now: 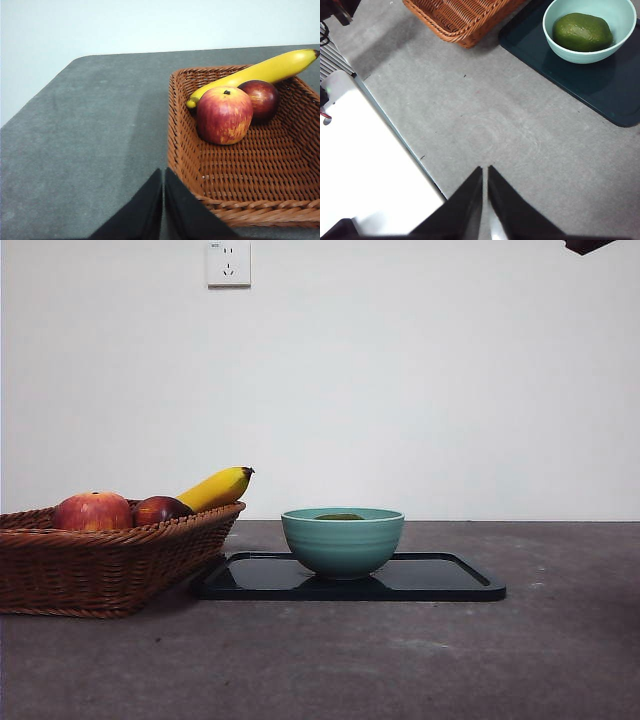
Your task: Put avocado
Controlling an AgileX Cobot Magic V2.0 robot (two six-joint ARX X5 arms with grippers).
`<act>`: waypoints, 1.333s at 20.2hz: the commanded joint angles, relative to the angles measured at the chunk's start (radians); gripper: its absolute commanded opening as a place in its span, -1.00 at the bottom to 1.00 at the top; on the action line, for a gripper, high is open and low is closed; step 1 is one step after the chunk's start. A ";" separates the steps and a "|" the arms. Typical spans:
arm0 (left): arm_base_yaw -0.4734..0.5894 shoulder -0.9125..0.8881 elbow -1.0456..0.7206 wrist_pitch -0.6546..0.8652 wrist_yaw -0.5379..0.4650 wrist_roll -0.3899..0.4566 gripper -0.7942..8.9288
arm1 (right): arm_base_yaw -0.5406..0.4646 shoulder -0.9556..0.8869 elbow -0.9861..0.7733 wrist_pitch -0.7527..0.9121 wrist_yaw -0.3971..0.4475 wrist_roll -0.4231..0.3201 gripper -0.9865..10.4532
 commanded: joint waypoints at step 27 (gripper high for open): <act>0.002 -0.002 -0.021 -0.007 -0.003 -0.002 -0.82 | -0.570 -0.603 -0.642 0.809 0.109 -0.070 -0.81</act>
